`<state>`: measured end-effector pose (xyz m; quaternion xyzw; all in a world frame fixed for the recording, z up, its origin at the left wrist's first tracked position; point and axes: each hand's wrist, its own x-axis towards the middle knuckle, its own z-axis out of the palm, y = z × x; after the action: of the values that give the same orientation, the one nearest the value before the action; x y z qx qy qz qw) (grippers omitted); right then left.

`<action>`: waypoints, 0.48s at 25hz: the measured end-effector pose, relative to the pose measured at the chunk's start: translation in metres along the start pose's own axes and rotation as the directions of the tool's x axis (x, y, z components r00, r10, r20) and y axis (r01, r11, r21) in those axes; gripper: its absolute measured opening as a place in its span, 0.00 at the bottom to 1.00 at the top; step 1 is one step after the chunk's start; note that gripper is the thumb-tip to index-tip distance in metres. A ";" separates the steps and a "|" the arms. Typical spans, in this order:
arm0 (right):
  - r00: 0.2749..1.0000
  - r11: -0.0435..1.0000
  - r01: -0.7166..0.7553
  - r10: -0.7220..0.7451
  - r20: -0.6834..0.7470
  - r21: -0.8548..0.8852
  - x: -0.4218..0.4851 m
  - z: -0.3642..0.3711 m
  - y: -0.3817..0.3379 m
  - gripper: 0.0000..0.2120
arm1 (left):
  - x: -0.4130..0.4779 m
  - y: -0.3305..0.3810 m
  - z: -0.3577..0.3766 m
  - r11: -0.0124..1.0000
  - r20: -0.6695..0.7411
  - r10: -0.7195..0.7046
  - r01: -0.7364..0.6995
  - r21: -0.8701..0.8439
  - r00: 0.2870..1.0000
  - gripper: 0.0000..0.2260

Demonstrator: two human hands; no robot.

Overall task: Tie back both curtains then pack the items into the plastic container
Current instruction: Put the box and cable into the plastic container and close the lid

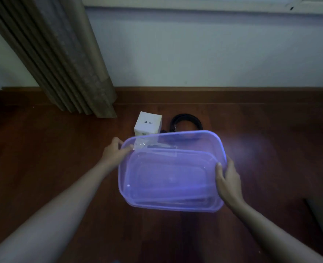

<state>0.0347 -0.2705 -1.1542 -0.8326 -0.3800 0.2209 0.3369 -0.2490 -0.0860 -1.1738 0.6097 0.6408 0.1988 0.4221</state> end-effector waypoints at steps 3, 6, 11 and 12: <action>0.984 0.984 0.177 -0.177 -0.003 0.036 0.028 0.007 -0.046 0.29 | -0.012 -0.004 -0.029 0.838 -0.132 -0.044 -0.035 -0.544 0.990 0.14; 0.896 0.870 0.425 -0.443 -0.018 -0.248 0.052 0.041 -0.108 0.29 | -0.030 -0.028 -0.057 0.723 -0.293 -0.130 -0.111 -0.682 0.947 0.17; 0.555 0.530 0.818 -0.624 0.550 -0.224 -0.002 0.153 -0.179 0.31 | -0.069 -0.092 -0.061 0.512 -0.465 -0.536 -0.167 -0.843 0.704 0.16; 0.463 0.473 0.862 -0.582 0.668 -0.184 -0.021 0.176 -0.180 0.32 | -0.074 -0.105 -0.060 0.501 -0.478 -0.589 -0.169 -0.849 0.652 0.18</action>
<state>-0.1753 -0.1308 -1.1395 -0.5380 -0.8265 0.1564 0.0542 -0.3681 -0.1592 -1.1986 0.1017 0.6484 0.6441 0.3929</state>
